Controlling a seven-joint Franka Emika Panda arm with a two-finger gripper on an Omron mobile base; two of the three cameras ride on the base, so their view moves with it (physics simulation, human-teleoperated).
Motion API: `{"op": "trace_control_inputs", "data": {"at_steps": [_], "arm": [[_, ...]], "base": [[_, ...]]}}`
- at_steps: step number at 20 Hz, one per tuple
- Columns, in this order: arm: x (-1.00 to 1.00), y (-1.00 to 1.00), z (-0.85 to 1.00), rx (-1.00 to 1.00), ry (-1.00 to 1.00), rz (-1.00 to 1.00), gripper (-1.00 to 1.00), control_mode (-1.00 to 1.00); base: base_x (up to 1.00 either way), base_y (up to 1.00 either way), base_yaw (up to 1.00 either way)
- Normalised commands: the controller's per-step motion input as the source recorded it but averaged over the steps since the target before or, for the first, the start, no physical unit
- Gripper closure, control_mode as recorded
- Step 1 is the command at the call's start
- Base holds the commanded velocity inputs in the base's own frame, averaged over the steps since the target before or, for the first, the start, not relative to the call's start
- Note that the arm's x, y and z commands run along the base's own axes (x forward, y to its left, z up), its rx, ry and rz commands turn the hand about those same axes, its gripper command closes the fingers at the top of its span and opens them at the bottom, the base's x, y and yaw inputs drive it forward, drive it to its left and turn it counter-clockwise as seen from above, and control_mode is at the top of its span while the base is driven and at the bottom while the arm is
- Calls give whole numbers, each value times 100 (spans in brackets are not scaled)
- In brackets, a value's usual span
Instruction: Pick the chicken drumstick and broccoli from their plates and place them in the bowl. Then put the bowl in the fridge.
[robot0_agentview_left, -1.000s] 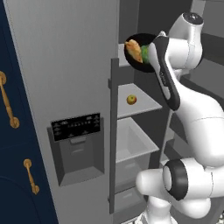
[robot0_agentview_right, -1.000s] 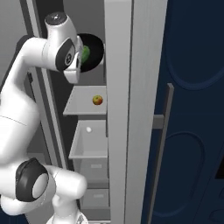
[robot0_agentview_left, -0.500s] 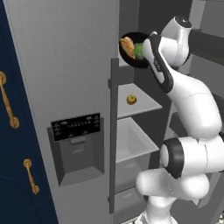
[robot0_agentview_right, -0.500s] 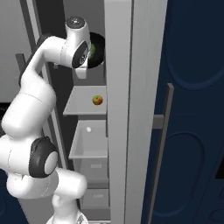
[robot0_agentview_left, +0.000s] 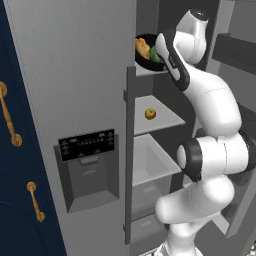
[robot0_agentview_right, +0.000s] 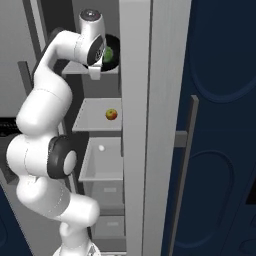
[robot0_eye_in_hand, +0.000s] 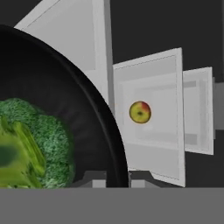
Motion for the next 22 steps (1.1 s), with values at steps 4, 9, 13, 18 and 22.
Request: {"op": "trace_control_inputs", "data": {"at_steps": [4, 9, 13, 18, 22], "arm": [[21, 8, 2, 0, 0, 0, 100, -100], [20, 7, -23, 0, 0, 0, 100, -100], [38, 4, -14, 0, 0, 0, 100, -100], [20, 1, -1, 0, 0, 0, -100, -100], [0, 0, 0, 0, 0, 0, -100, -100]], "base": [[0, 0, 0], [0, 0, 0], [0, 0, 0], [0, 0, 0], [0, 0, 0]]}}
